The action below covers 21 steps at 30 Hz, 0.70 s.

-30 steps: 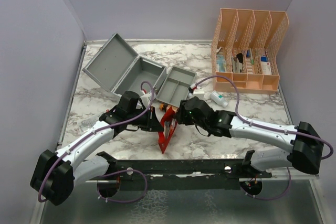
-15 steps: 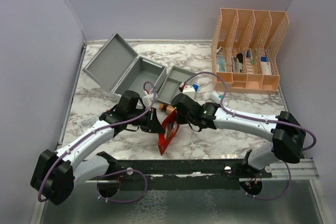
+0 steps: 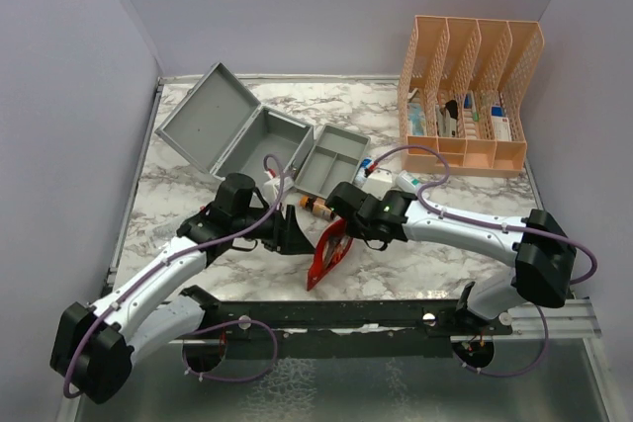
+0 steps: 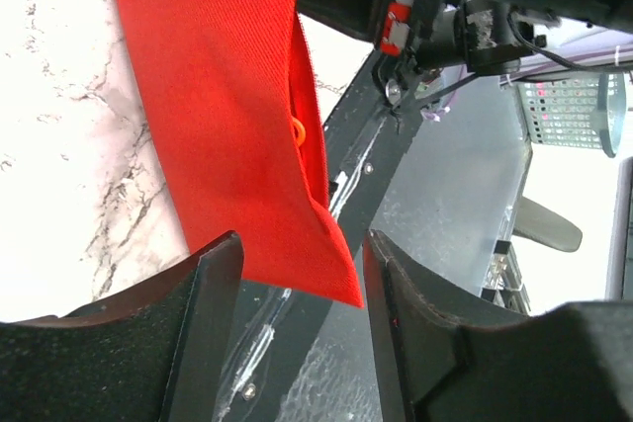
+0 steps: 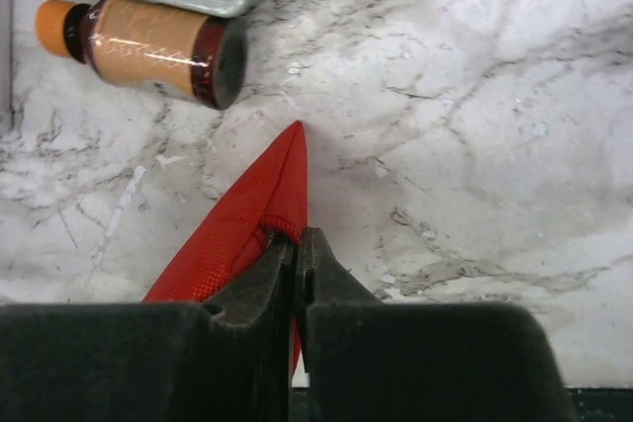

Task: Organize the medicine kit

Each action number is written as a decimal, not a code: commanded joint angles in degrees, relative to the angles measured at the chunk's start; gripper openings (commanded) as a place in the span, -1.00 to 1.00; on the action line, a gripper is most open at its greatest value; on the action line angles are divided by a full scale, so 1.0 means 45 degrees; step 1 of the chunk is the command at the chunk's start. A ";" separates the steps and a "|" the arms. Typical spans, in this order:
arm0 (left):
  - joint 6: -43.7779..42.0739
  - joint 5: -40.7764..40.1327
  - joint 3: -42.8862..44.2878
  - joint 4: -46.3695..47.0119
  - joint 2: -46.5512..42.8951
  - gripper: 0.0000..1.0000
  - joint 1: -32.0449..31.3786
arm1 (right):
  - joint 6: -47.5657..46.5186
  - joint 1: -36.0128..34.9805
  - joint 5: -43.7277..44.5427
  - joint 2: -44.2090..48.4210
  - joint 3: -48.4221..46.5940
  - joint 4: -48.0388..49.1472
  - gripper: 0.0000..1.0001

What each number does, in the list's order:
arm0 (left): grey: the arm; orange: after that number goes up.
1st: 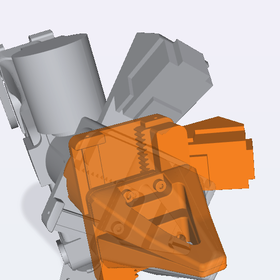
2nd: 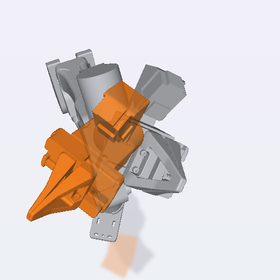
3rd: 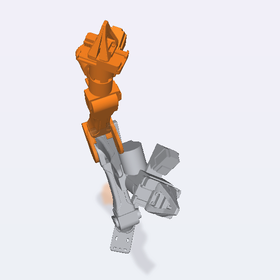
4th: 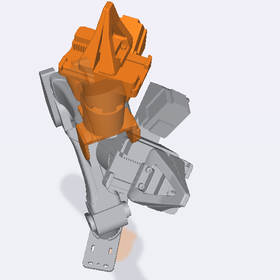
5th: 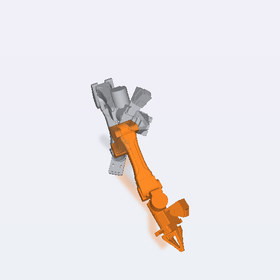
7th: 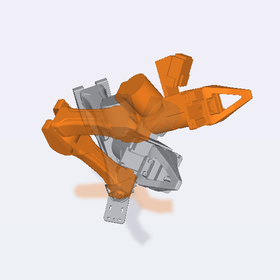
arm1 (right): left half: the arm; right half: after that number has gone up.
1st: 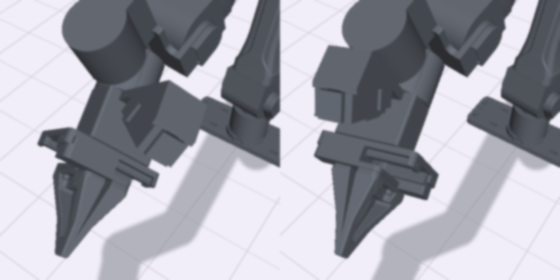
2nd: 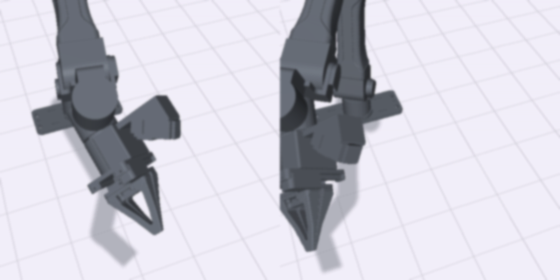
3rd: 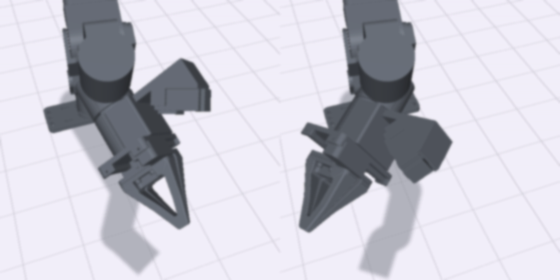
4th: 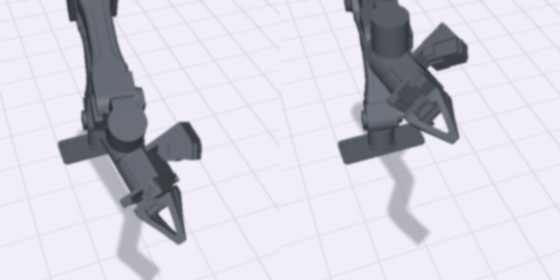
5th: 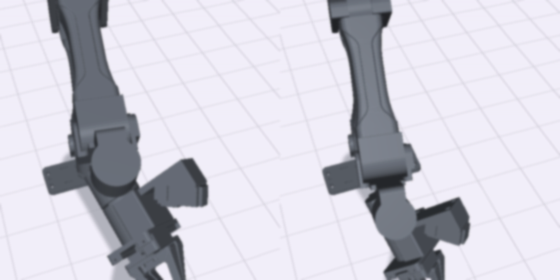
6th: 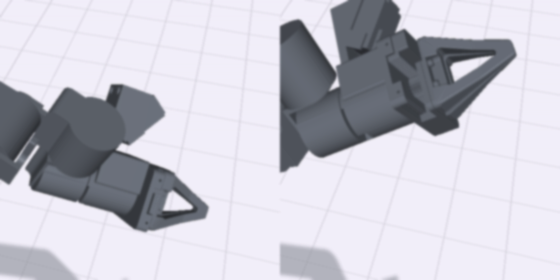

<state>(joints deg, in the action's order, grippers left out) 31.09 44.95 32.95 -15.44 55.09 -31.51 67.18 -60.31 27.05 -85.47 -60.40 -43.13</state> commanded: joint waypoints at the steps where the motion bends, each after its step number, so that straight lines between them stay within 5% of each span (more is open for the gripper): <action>1: 0.0629 -0.0279 -0.0552 0.0148 -0.1342 0.13 0.0009 | 0.2729 -0.0037 0.1305 0.0069 -0.0527 -0.2244 -0.99; 9: 0.1466 -0.2562 -0.1240 0.0386 -0.3788 0.19 -0.0048 | 0.4753 0.0194 0.1436 0.0137 -0.0762 -0.3706 -0.98; 21: 0.1670 -0.4581 -0.2724 0.3315 -0.5088 0.08 -0.0140 | 0.3078 0.2852 0.0342 0.0527 -0.0226 -0.2069 -0.98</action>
<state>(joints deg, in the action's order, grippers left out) 38.04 28.62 21.74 -6.70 31.59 -31.64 82.70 -50.11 29.36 -84.60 -61.80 -54.76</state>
